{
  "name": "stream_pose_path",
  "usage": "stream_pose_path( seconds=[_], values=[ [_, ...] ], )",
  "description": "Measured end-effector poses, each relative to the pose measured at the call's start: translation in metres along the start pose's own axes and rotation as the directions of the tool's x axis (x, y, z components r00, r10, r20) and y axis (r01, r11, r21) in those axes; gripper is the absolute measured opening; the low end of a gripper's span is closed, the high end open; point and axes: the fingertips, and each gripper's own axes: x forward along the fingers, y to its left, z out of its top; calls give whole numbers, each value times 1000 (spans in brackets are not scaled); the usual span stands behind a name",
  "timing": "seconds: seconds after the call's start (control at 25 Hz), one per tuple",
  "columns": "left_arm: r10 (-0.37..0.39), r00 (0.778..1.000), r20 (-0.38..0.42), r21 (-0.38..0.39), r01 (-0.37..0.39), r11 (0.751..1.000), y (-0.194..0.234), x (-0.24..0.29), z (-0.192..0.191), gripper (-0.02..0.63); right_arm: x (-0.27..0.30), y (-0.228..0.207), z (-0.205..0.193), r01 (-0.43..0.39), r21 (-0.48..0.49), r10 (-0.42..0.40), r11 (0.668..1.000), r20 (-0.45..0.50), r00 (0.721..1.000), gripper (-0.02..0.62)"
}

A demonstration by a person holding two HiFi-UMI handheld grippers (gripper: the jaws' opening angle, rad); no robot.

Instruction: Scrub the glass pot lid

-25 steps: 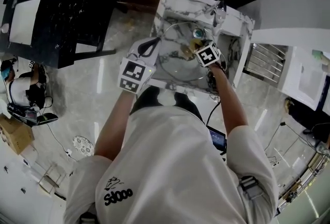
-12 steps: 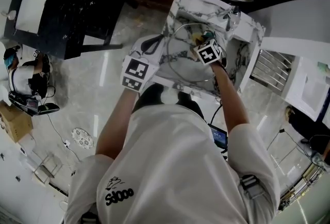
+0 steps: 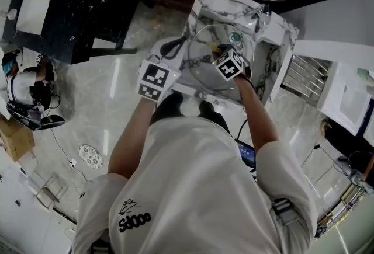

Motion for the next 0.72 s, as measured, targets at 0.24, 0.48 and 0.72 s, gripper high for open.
stream_pose_path(
  seconds=[0.24, 0.48, 0.72],
  values=[
    [2, 1000, 11, 2, -2, 1000, -6, -7, 2, 9, 8, 36, -13, -60, -92, 54, 994, -67, 996, 48],
    [0, 1000, 21, 4, 0, 1000, -14, -14, 2, 9, -1, 66, -24, -162, -94, 152, 982, -100, 983, 48],
    [-30, 999, 39, 21, 29, 999, -28, -17, 6, 9, -17, 73, -37, -167, -71, 159, 983, -102, 982, 48]
  ],
)
